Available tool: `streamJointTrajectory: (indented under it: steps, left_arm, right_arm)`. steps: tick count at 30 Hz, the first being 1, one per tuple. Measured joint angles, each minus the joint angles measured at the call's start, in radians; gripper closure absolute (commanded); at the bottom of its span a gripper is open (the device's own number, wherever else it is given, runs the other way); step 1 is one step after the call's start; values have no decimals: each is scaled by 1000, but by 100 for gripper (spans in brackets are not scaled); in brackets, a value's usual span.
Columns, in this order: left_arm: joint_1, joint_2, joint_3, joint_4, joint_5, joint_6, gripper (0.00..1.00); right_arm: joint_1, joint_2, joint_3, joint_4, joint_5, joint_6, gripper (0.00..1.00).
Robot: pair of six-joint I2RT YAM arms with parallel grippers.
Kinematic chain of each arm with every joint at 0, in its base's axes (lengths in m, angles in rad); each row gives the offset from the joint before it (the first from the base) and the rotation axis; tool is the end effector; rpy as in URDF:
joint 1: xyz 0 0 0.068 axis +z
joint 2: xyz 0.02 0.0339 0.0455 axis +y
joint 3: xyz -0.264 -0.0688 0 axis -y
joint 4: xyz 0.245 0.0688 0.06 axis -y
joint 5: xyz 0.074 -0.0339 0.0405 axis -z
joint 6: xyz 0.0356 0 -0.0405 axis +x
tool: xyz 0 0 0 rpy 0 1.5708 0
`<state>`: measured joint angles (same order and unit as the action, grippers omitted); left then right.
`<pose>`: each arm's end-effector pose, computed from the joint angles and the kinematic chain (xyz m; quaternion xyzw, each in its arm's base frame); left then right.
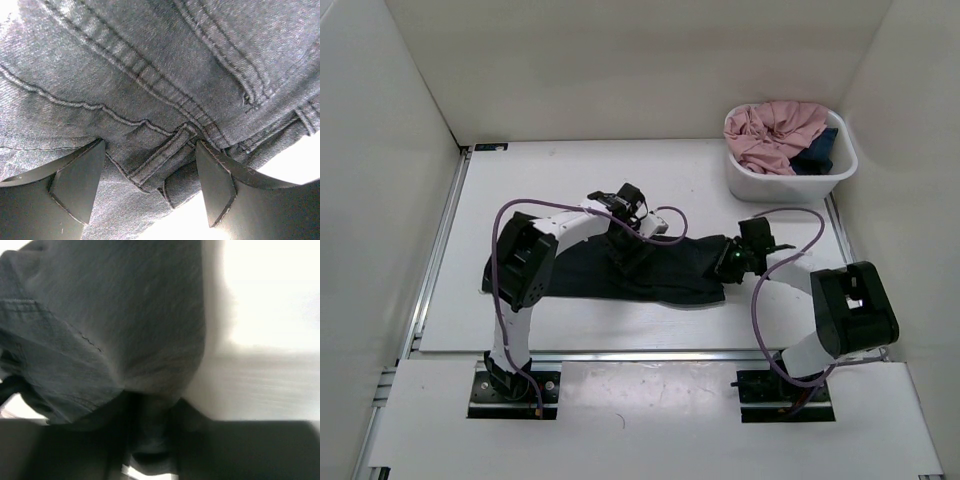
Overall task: Fold and stack the trousers
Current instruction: Fold the trousers
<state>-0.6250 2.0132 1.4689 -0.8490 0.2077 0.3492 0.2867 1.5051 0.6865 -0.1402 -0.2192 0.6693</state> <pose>0.3143 -0.2358 0.1694 0.4718 0.8712 -0.1144 0.0731 0.2629 0.0856 0.1500 0.1479 0.9368 0.2304 0.2179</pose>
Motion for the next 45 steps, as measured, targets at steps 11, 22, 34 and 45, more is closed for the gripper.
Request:
streamJointTrajectory:
  steps: [11, 22, 34, 45]
  left_arm:
    - [65, -172, -3, -64, -16, 9, 9]
    - [215, -172, -100, -57, -67, 1, 9]
    - [142, 44, 47, -37, 66, -10, 8]
    - [221, 56, 61, -29, 94, -45, 9]
  right_arm:
    - [-251, -204, 209, -513, 43, -115, 100]
    - [-175, -46, 1104, -1122, 427, -312, 100]
    - [383, 552, 1445, -1178, 433, -198, 100]
    - [425, 570, 1312, -965, 350, -19, 71]
